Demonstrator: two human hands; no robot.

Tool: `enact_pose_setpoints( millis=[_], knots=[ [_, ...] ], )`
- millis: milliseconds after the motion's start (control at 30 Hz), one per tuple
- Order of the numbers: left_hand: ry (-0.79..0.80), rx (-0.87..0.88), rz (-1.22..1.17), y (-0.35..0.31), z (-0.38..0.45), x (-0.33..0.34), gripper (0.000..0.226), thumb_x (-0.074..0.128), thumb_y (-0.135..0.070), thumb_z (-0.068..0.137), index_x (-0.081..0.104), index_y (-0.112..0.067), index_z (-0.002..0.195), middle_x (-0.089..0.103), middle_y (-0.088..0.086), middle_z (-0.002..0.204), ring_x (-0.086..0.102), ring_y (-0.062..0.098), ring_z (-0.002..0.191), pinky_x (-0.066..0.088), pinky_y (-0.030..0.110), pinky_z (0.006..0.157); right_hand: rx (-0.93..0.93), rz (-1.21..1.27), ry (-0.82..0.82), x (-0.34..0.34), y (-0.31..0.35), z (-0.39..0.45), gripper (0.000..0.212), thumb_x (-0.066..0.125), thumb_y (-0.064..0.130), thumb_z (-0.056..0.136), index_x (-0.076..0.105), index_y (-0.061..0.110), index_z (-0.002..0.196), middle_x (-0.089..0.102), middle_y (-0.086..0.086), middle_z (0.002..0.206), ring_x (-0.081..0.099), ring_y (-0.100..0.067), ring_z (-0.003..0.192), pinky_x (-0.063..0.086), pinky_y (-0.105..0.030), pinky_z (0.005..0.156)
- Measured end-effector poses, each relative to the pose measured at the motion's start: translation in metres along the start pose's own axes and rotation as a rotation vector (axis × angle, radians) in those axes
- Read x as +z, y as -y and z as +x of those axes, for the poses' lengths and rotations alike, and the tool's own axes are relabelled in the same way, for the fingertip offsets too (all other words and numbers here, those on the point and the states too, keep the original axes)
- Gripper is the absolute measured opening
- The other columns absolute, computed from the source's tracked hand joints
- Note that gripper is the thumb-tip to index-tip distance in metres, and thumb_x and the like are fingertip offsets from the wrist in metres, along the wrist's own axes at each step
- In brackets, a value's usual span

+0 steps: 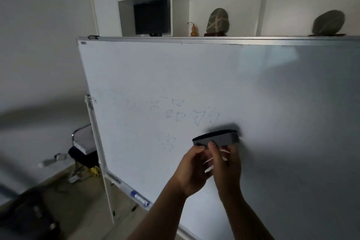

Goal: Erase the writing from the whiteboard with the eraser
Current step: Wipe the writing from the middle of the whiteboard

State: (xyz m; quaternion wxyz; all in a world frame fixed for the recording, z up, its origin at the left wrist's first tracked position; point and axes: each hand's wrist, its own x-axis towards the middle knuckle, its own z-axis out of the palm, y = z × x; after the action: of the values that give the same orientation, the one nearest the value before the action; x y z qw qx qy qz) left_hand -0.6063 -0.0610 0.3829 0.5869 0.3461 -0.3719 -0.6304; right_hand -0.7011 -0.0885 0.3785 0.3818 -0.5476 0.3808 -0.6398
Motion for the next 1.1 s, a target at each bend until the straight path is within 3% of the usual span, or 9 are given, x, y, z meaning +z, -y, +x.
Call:
enact_pose_setpoints(
  millis=[100,233,300,400,567,733,933,1067,1100],
  knots=[
    [-0.087,-0.016,-0.058,-0.004,0.008,-0.023,0.053,0.052,-0.042,0.084,0.060,-0.002,0.119,0.062,0.018,0.116,0.056,0.030,0.111,0.040,0.039,0.098,-0.058,-0.082,-0.131,0.012,-0.003,0.009,0.027,0.074,0.029,0.083,0.059,0.009,0.093,0.067,0.008,0.081,0.065,-0.003,0.073,0.044,-0.011,0.060],
    [-0.401,-0.009,-0.115,-0.022,0.028,-0.063,0.021,0.051,-0.028,0.086,0.063,-0.011,0.090,0.059,0.006,0.085,0.058,0.021,0.077,0.043,0.031,0.074,-0.330,-0.207,-0.310,0.019,0.002,0.032,0.026,0.069,0.037,0.075,0.044,0.036,0.084,0.058,-0.006,0.084,0.058,-0.021,0.069,0.042,-0.018,0.055],
    [-0.507,0.015,-0.075,-0.034,0.035,-0.084,0.017,0.051,-0.021,0.088,0.063,-0.009,0.087,0.059,0.005,0.080,0.058,0.020,0.073,0.044,0.030,0.071,-0.499,-0.341,-0.406,0.019,0.000,0.049,0.027,0.069,0.037,0.079,0.051,0.020,0.088,0.056,-0.009,0.083,0.058,-0.024,0.069,0.046,-0.028,0.053],
    [-0.560,0.025,0.011,-0.051,0.041,-0.123,0.017,0.050,-0.018,0.091,0.063,-0.008,0.091,0.059,0.006,0.080,0.057,0.020,0.072,0.044,0.031,0.071,-0.524,-0.634,-0.611,0.045,-0.013,0.057,0.039,0.069,0.035,0.085,0.057,0.001,0.099,0.059,-0.014,0.090,0.057,-0.033,0.081,0.048,-0.041,0.067],
    [-0.521,0.028,0.123,-0.076,0.047,-0.182,0.013,0.050,-0.013,0.090,0.061,-0.007,0.088,0.055,0.007,0.075,0.052,0.020,0.070,0.040,0.032,0.067,-0.603,-1.085,-0.431,0.113,-0.045,0.039,0.051,0.063,0.044,0.084,0.055,0.003,0.113,0.061,-0.019,0.108,0.053,-0.036,0.098,0.044,-0.043,0.082],
    [-0.370,0.064,0.195,-0.094,0.056,-0.184,0.011,0.051,-0.010,0.089,0.059,-0.007,0.082,0.054,0.008,0.070,0.050,0.020,0.065,0.038,0.032,0.063,-0.469,-0.653,-0.830,0.081,-0.015,0.060,0.045,0.069,0.050,0.084,0.056,0.008,0.080,0.057,-0.010,0.069,0.056,-0.028,0.061,0.048,-0.041,0.053],
    [-0.112,0.223,0.320,-0.100,0.064,-0.139,0.015,0.050,-0.007,0.093,0.060,-0.004,0.082,0.056,0.007,0.067,0.052,0.016,0.061,0.042,0.022,0.054,-0.638,-1.193,-0.395,0.105,-0.049,0.048,0.053,0.057,0.049,0.086,0.055,0.007,0.118,0.061,-0.016,0.115,0.056,-0.029,0.104,0.046,-0.035,0.089],
    [-0.032,0.281,0.363,-0.099,0.065,-0.121,0.016,0.048,0.001,0.090,0.060,-0.003,0.078,0.054,0.006,0.063,0.049,0.014,0.056,0.039,0.016,0.048,-0.423,-0.819,-0.839,0.073,-0.014,0.058,0.060,0.052,0.055,0.088,0.057,-0.002,0.106,0.060,-0.019,0.098,0.053,-0.038,0.091,0.027,-0.023,0.077],
    [-0.036,0.292,0.360,-0.098,0.065,-0.118,0.016,0.048,0.002,0.089,0.059,-0.003,0.078,0.054,0.006,0.062,0.049,0.014,0.056,0.038,0.017,0.048,-0.431,-0.840,-0.854,0.073,-0.012,0.058,0.058,0.053,0.052,0.088,0.057,-0.002,0.109,0.059,-0.019,0.100,0.053,-0.038,0.092,0.026,-0.022,0.080]
  ],
)
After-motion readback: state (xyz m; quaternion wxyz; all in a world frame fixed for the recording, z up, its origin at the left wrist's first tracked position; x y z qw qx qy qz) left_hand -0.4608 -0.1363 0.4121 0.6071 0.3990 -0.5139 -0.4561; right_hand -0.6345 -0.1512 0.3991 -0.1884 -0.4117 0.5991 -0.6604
